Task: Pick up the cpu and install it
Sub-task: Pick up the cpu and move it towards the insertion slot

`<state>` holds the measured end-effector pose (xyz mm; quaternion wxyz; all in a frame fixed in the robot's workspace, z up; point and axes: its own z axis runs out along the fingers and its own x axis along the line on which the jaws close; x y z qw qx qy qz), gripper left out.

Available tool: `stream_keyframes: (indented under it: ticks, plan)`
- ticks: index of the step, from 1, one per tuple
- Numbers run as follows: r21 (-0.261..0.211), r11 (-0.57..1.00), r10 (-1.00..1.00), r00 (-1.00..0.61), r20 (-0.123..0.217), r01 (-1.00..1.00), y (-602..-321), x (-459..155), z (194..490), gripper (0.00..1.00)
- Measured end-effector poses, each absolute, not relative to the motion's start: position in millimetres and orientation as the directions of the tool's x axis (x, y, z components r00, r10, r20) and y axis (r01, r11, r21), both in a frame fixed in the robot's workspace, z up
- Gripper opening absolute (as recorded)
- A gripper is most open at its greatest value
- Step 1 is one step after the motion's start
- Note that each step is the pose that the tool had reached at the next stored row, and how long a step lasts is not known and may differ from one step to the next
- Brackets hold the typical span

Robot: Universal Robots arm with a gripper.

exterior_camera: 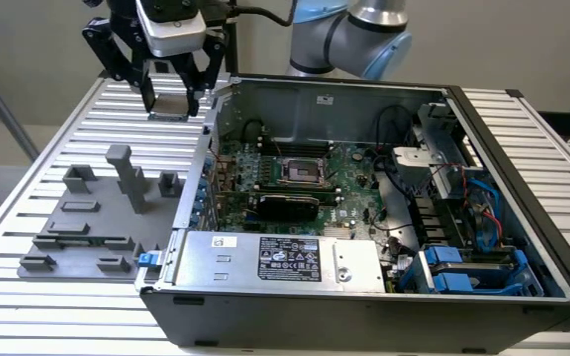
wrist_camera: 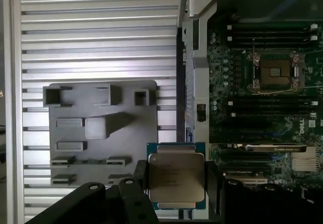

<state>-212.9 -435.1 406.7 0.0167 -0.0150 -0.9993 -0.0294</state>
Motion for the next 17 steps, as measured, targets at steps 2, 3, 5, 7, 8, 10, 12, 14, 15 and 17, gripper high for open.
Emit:
stream_keyframes:
  ticks: [2,3,5,7,8,10,12,14,15,17]
  plan:
    - [0.058,0.998,0.029,-0.999,0.034,0.031,-434,-203,407,0.55]
    - [0.058,0.998,0.029,-0.999,0.034,0.031,-433,-199,407,0.55]
    - [0.058,0.998,0.029,-0.999,0.034,0.031,-431,-190,406,0.55]
    - [0.058,0.998,0.029,-0.999,0.034,0.031,-428,-181,406,0.55]
    - [0.058,0.998,0.029,-0.999,0.034,0.031,-427,-177,406,0.55]
    - [0.058,0.998,0.029,-0.999,0.034,0.031,-424,-167,405,0.55]
    - [0.058,0.998,0.029,-0.999,0.034,0.031,-422,-158,404,0.55]
    - [0.058,0.998,0.029,-0.999,0.034,0.031,-419,-149,404,0.55]
    - [0.058,0.998,0.029,-0.999,0.034,0.031,-417,-144,403,0.55]
    - [0.058,0.998,0.029,-0.999,0.034,0.031,-414,-135,402,0.55]
